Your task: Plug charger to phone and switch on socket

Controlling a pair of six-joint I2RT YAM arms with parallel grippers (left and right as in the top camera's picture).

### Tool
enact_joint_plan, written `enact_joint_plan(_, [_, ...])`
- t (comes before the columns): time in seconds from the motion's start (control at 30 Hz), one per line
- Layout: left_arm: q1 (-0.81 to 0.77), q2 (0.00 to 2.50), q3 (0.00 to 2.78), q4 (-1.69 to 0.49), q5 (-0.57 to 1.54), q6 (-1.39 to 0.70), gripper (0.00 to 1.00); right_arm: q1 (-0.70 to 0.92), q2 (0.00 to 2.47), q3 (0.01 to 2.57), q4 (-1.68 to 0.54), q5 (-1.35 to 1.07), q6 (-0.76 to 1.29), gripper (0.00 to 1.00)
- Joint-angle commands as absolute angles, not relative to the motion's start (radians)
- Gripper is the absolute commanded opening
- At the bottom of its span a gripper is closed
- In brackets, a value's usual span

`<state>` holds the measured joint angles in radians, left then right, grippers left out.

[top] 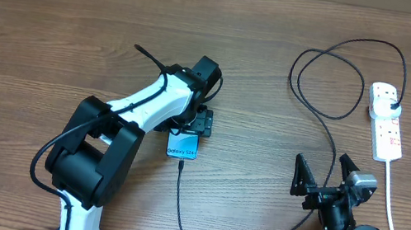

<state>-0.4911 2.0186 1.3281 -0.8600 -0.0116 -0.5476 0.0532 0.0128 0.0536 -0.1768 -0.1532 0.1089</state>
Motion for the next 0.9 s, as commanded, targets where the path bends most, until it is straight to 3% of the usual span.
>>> enact_joint_plan(0.0, [-0.498, 2.09, 1.278, -0.833, 0.04, -0.545, 0.88, 0.055, 0.003, 0.051, -0.173, -0.151, 0.115, 1.0])
enact_joint_plan(0.2, [-0.498, 2.09, 1.278, -0.825, 0.04, -0.559, 0.92, 0.055, 0.003, 0.051, -0.174, -0.151, 0.115, 1.0])
enact_joint_plan(0.87, [-0.498, 2.09, 1.278, -0.833, 0.022, -0.562, 0.85, 0.055, 0.003, 0.051, -0.174, -0.151, 0.115, 1.0])
